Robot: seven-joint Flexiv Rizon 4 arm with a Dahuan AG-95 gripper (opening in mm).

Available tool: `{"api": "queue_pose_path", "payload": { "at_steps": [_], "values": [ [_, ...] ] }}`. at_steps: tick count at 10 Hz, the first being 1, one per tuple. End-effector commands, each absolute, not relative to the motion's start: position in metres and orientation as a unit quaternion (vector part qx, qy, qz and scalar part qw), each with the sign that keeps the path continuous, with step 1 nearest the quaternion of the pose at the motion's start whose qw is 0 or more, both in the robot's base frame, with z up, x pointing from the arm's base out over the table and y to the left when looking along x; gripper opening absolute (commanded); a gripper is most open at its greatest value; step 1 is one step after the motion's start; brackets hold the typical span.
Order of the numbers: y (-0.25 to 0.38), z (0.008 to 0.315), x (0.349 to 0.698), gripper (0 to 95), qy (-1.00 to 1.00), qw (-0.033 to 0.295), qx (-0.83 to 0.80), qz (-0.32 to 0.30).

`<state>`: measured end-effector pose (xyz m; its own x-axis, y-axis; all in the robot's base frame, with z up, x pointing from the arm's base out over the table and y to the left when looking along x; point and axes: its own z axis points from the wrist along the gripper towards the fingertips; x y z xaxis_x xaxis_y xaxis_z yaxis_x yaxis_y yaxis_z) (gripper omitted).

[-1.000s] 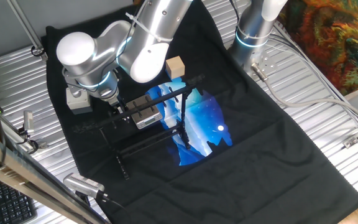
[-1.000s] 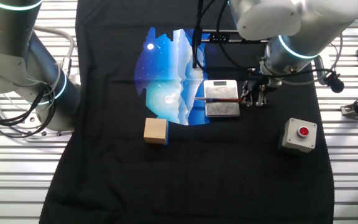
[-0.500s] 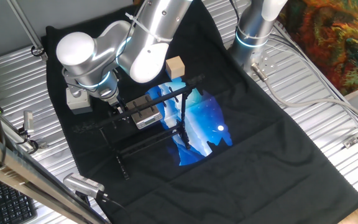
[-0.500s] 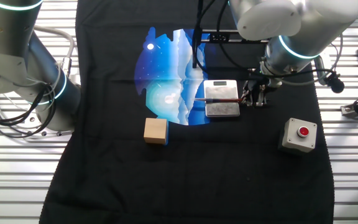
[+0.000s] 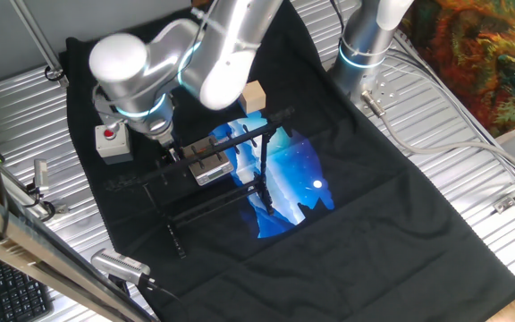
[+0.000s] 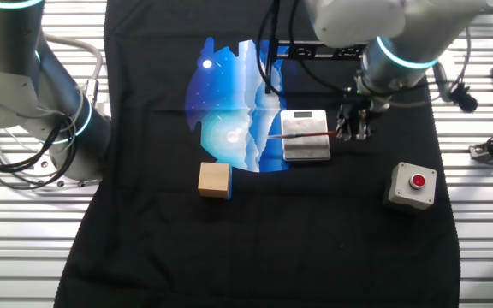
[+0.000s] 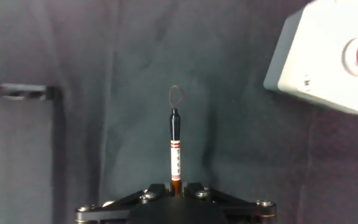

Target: Place the brush on the pen rack

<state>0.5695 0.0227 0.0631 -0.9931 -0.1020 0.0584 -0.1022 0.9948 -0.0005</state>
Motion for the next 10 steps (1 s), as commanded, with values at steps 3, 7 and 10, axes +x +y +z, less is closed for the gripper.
{"api": "queue_pose_path", "payload": {
  "at_steps": [3, 7, 10],
  "values": [
    [0.033, 0.124, 0.564, 0.0, -0.992, -0.006, 0.126, -0.005],
    [0.042, 0.157, 0.553, 0.0, -0.984, -0.008, 0.176, -0.012],
    [0.055, 0.19, 0.535, 0.0, -0.969, -0.007, 0.247, -0.015]
  ]
}}
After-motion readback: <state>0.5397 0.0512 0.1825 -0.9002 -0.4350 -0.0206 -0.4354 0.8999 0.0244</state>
